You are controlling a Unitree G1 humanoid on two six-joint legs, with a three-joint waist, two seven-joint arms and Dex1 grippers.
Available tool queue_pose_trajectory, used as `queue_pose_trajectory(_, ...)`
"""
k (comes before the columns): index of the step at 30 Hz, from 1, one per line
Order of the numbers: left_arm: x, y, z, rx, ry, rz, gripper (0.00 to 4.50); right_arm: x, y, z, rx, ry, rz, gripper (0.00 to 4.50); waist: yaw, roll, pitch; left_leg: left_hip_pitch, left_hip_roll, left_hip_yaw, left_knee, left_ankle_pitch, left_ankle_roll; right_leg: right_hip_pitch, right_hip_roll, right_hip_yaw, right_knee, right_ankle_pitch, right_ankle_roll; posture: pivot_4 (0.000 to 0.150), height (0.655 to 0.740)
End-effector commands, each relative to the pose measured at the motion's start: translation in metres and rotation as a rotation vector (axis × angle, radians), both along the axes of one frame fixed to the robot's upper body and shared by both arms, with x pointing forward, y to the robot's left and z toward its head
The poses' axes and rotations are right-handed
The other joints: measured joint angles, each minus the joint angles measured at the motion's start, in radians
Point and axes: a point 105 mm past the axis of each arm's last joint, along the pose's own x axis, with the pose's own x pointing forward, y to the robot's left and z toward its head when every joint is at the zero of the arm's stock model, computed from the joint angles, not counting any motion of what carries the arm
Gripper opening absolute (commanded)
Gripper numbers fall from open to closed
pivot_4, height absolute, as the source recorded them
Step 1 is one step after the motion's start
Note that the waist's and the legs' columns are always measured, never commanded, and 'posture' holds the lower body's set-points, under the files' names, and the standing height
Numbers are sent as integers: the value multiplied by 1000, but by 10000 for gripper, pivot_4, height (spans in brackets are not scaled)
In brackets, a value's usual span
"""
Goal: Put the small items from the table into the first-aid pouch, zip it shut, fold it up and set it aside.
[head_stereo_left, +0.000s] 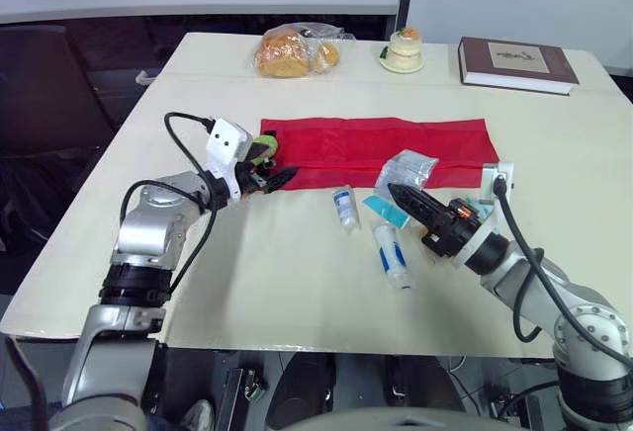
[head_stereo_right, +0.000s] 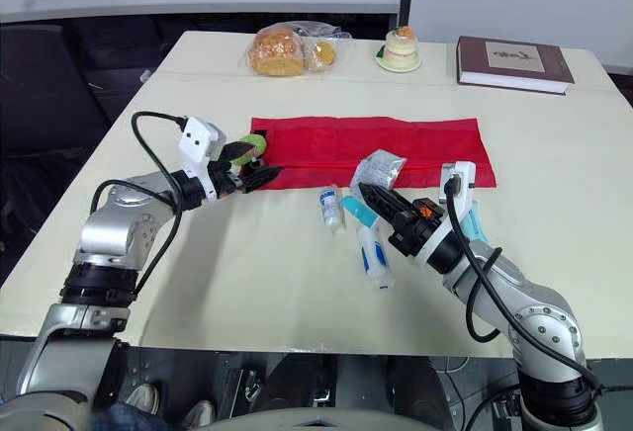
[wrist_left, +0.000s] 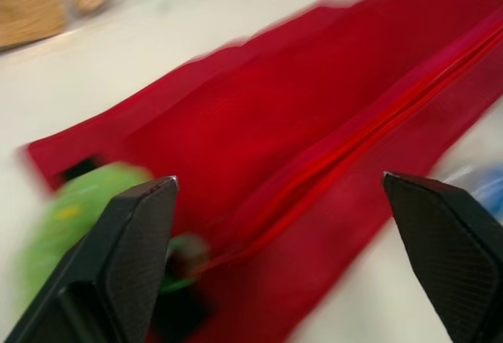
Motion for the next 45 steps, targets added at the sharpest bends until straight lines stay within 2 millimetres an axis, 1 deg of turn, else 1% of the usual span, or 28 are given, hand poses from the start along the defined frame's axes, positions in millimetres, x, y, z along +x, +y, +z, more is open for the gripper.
queue_pose_trajectory(1,11,7,9,126,-84,3,44569,-6,2,12,27,-57,11,0,0,0,0,-1,0,0,0,0,0,-1,0,-1,0,2,3,1500,7289)
queue_pose_trajectory(3,19,5,9,161,-94,-1,44569,-5,3,12,25,-60,13,0,1,0,0,-2,1,-1,0,0,0,-2,0,-2,0,2,3,1500,7289)
queue_pose_trajectory(10,36,-9,2,291,-119,-65,44569,-3,4,13,20,-70,8,0,0,0,0,-7,0,-2,2,0,0,-5,0,-3,0,2,4,1500,7289)
queue_pose_trajectory(14,44,-14,-2,340,-135,-73,44569,-3,4,14,21,-75,-2,0,0,-1,0,-12,0,-2,3,0,0,-10,1,-3,1,4,6,1500,7289)
queue_pose_trajectory(16,48,-17,-2,345,-147,-76,44569,-2,3,15,22,-79,-17,0,-1,-1,0,-12,0,-2,3,0,0,-10,1,-3,1,4,6,1500,7289)
queue_pose_trajectory(17,49,-18,-1,359,-161,-82,39642,-1,1,16,24,-82,-27,0,-1,-1,0,-12,0,-2,3,0,0,-10,1,-3,1,4,6,1500,7289)
queue_pose_trajectory(18,50,-19,0,367,-178,-85,36734,-1,0,16,26,-83,-37,0,-2,-1,0,-12,0,-2,3,0,0,-10,1,-3,1,4,6,1500,7289)
queue_pose_trajectory(20,51,-22,3,365,-201,-96,27437,-1,-2,15,25,-81,-51,0,-2,-1,0,-12,0,-2,3,0,0,-10,1,-3,1,4,6,1500,7289)
queue_pose_trajectory(23,51,-26,6,346,-221,-112,12858,-2,-3,14,23,-78,-59,0,-1,-1,0,-12,0,-2,3,0,0,-10,1,-3,1,4,7,1500,7289)
queue_pose_trajectory(24,51,-28,7,340,-225,-122,6868,-3,-3,14,22,-77,-60,0,-1,-1,0,-12,0,-2,3,0,0,-10,1,-3,1,4,7,1500,7289)
queue_pose_trajectory(25,51,-31,8,335,-226,-133,3039,-3,-3,14,21,-75,-61,0,-1,-1,0,-12,0,-2,3,0,0,-10,1,-3,1,4,7,1500,7289)
queue_pose_trajectory(26,50,-33,8,332,-225,-148,732,-2,-4,13,20,-73,-63,0,-1,-1,0,-12,0,-2,3,0,0,-10,1,-3,1,4,7,1500,7289)
queue_pose_trajectory(29,48,-39,9,334,-227,-185,732,-1,-4,12,14,-68,-64,0,-2,-1,0,-12,0,-2,3,0,0,-10,1,-3,1,4,7,1500,7289)
queue_pose_trajectory(33,47,-49,15,307,-237,-224,732,0,-3,10,8,-62,-58,0,-1,-1,0,-12,0,-2,3,0,0,-10,1,-3,1,4,7,1500,7289)
queue_pose_trajectory(36,44,-65,22,284,-251,-293,732,2,1,6,-4,-41,-35,0,0,-1,0,-12,0,-2,3,0,0,-10,1,-3,1,4,7,1500,7289)
queue_pose_trajectory(40,35,-94,29,240,-262,-409,732,8,5,-3,-2,24,-19,0,2,-1,0,-13,0,-3,5,0,0,-9,1,-3,1,4,7,1500,7289)
queue_pose_trajectory(45,25,-117,31,180,-225,-518,732,24,3,-13,-18,88,-38,0,-6,-1,0,-13,-1,-2,5,0,1,-9,1,-2,1,4,7,1500,7289)
